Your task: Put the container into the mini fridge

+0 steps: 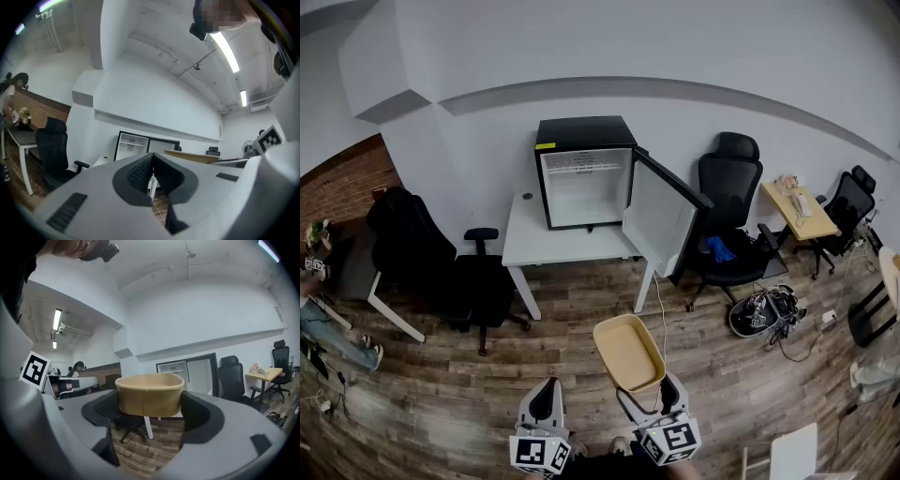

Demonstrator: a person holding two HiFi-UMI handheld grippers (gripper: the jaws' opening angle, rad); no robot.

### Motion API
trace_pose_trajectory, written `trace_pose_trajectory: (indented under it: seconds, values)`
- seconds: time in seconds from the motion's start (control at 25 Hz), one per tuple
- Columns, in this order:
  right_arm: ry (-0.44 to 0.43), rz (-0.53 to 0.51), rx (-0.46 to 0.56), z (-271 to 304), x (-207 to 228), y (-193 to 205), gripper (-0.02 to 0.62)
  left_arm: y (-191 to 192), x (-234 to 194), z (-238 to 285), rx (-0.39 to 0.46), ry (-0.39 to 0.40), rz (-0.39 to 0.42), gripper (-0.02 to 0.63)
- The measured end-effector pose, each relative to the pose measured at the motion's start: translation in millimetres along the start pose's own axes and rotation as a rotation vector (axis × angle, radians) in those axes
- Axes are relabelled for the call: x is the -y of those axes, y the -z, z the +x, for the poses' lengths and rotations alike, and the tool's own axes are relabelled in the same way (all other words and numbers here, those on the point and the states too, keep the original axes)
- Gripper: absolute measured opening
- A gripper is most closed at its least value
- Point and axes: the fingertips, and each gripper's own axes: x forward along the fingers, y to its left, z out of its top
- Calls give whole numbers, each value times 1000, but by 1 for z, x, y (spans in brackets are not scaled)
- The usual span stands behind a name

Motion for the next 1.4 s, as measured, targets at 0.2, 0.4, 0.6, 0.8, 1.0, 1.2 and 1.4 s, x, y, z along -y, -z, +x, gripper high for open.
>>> trace_pose_trajectory:
  seconds: [0.2, 0.4, 0.6, 0.8, 1.0, 1.2, 1.4]
  values:
    - [-2, -2, 0, -3, 1, 2, 420, 2, 3, -2, 0, -1, -3, 8]
    - [-1, 13, 6, -6, 7, 0, 420, 1, 8, -1, -3, -6, -1, 8]
    - [-5, 27, 6, -10, 14, -1, 420, 7, 16, 1, 0, -10, -2, 8]
    - [-18, 24, 5, -13, 27, 0, 420, 7, 28, 7, -12, -27, -4, 8]
    - [-40, 24, 3, -13, 46, -3, 420, 11, 47, 19, -4, -39, -7, 8]
    - [-59, 11, 1, -3, 67, -5, 420, 15, 60, 33, -15, -62, -11, 8]
    - [-61, 25, -12, 17, 76, -3, 420, 19, 48, 54, -27, -73, -13, 8]
